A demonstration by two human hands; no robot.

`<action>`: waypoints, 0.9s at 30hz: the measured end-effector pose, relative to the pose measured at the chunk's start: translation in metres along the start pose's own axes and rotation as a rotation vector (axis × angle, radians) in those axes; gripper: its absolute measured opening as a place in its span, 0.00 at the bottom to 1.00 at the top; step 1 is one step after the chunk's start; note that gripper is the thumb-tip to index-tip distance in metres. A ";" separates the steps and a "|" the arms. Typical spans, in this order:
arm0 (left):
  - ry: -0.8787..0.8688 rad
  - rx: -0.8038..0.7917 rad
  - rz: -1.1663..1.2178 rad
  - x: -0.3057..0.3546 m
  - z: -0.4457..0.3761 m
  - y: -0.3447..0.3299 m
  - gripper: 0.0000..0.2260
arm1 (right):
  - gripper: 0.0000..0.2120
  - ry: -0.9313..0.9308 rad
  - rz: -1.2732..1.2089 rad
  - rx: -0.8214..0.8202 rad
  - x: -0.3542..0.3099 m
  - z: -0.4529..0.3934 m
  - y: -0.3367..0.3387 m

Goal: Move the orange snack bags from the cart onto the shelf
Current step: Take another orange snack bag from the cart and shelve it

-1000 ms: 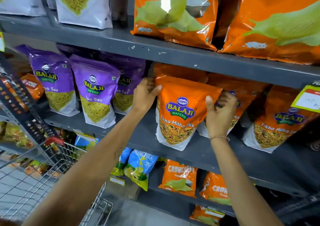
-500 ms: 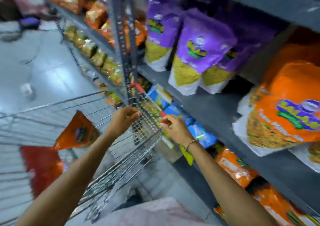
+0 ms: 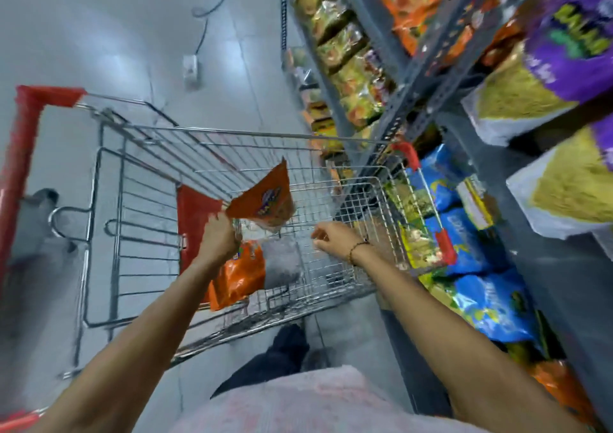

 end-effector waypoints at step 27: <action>-0.166 0.280 0.877 0.050 -0.006 0.071 0.01 | 0.12 0.093 0.004 0.761 -0.013 -0.002 0.112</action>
Point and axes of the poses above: each hand's wrist, its own z-axis away from the middle knuckle, its own y-axis out of the back of the hand, x = y × z, the point moved 6 cm from there along -z, towards the middle knuckle, and after that the axes turned 6 degrees about -z, right-handed, at the moved point
